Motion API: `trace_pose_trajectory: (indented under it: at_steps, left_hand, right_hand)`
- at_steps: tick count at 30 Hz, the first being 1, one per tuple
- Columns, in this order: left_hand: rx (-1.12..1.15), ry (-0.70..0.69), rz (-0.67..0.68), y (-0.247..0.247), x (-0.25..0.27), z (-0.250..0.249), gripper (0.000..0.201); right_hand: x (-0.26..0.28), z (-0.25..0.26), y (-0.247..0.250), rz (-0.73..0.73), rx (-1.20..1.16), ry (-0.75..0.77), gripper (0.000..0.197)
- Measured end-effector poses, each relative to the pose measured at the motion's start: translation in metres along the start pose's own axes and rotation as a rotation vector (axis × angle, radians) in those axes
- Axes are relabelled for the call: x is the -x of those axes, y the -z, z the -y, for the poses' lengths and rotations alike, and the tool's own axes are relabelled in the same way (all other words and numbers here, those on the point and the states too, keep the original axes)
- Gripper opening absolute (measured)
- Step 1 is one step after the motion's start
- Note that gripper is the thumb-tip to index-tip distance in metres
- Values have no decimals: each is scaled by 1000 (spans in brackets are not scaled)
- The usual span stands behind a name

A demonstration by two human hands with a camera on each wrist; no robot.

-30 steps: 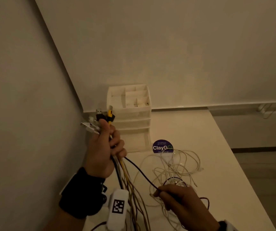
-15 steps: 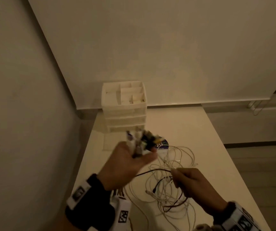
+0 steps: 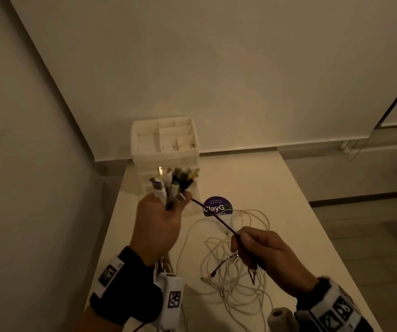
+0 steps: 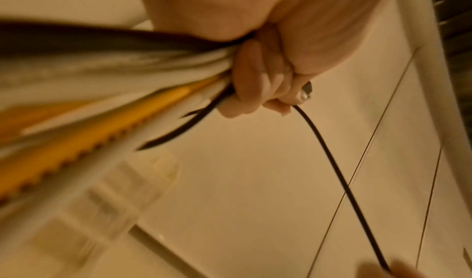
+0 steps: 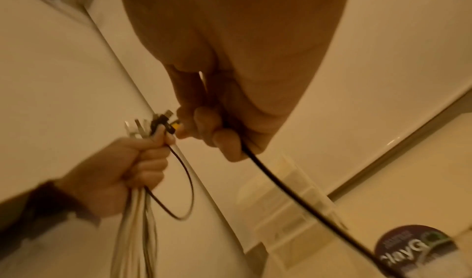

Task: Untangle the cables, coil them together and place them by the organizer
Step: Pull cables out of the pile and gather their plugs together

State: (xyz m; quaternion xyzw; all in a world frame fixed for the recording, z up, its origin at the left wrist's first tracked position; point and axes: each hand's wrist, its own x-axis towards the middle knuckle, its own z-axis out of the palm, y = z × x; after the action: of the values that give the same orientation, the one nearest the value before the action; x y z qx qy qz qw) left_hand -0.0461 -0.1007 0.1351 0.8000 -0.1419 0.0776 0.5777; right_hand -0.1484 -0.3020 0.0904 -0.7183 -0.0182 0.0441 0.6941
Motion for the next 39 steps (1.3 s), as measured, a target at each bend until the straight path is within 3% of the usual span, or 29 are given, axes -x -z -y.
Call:
trace_pose_trajectory:
  at_steps: [5,8,12,14,16,18,20,21,25,29,32,35,39]
  left_hand:
    - [258,114,-279,36,-34,18,39]
    - [239,155,-292,46,-38,25,46]
    - [208,45,-245,30,-24,18,40]
    - [173,-65,-155,16,-12,2,23]
    - [51,-126,64,-6,0,-12,10]
    - [-90,-155,257,-28,9,-12,13]
    - [-153,-190,317,-41,9,-1,29]
    - [-151,-178,303,-44,7,3,32]
    - [-135,-180,124,-44,2,11,15]
    - [-231,-226,5,-33,-3,11,17]
    - [-65,-107,-100,-21,-7,8,30]
    - [19,-2,-288,3,-19,15,8]
    - [122,87,-329,26,-22,29,24]
  right_hand:
    - [3,-48,14,-58,142,-126,38]
    - [6,-60,24,-129,278,-136,37]
    - [-8,-50,28,-264,339,-89,37]
    - [-19,-37,29,-250,406,-41,35]
    - [-29,-20,27,-168,430,17,37]
    - [-36,-1,24,-95,403,74,37]
    - [-42,17,23,-62,364,113,32]
    - [-45,24,23,-41,349,122,31]
    - [-51,24,25,63,293,119,29]
    - [-54,2,20,49,213,148,23]
    - [-61,-20,20,-17,349,153,22]
    - [-65,-54,32,-112,398,139,23]
    - [-64,-89,45,-183,403,7,26]
